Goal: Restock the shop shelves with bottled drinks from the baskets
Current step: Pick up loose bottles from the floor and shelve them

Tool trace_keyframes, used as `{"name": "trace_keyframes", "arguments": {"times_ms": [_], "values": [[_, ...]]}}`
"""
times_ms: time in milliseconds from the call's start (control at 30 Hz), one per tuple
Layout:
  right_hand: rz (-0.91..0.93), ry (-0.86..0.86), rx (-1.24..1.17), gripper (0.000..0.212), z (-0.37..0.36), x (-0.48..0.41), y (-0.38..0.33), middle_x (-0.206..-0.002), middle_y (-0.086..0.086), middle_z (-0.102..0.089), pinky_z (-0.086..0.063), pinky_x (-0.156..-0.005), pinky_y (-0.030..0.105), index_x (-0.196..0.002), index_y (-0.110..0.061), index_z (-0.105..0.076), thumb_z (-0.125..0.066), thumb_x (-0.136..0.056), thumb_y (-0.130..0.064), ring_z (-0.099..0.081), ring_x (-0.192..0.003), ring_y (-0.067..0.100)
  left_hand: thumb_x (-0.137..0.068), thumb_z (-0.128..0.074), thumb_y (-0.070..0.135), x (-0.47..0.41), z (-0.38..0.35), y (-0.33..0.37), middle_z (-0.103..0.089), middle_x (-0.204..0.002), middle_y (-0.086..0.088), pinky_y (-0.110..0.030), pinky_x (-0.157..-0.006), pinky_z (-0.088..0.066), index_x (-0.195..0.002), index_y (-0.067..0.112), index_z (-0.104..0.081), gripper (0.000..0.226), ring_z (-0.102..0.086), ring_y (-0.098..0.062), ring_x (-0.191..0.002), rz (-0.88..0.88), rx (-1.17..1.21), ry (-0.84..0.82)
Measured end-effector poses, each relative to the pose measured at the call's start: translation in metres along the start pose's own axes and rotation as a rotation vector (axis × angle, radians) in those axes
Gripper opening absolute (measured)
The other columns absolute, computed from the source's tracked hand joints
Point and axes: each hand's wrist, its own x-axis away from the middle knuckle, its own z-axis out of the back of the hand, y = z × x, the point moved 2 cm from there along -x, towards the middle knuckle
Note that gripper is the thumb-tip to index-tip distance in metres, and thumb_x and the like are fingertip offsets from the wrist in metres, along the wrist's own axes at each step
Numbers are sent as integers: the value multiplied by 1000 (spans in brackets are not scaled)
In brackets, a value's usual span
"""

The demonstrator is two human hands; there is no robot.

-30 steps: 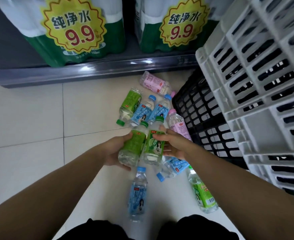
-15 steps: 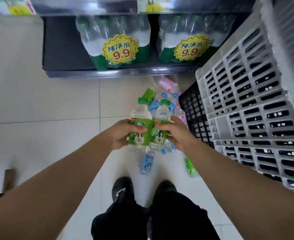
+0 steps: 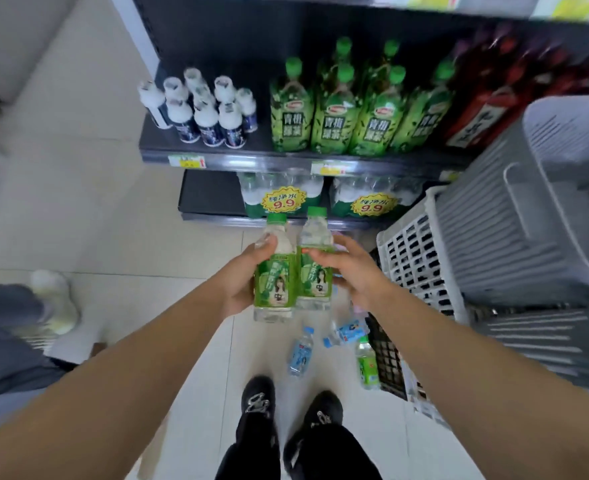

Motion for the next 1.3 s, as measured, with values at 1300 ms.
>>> {"name": "trace_keyframes", "arguments": {"times_ms": [1300], "values": [[617,90,228,59,-145,102,-392,-105,-3,-67,-48,-70,19,-117,-20,-58,-87,-66,-14,-63,-94,10,-59,-82,51,208,15,396,-47,-129,4,-50,-96,-47,-123,27,-46,76,-49,-23,-114,-654,-431,312]]}}
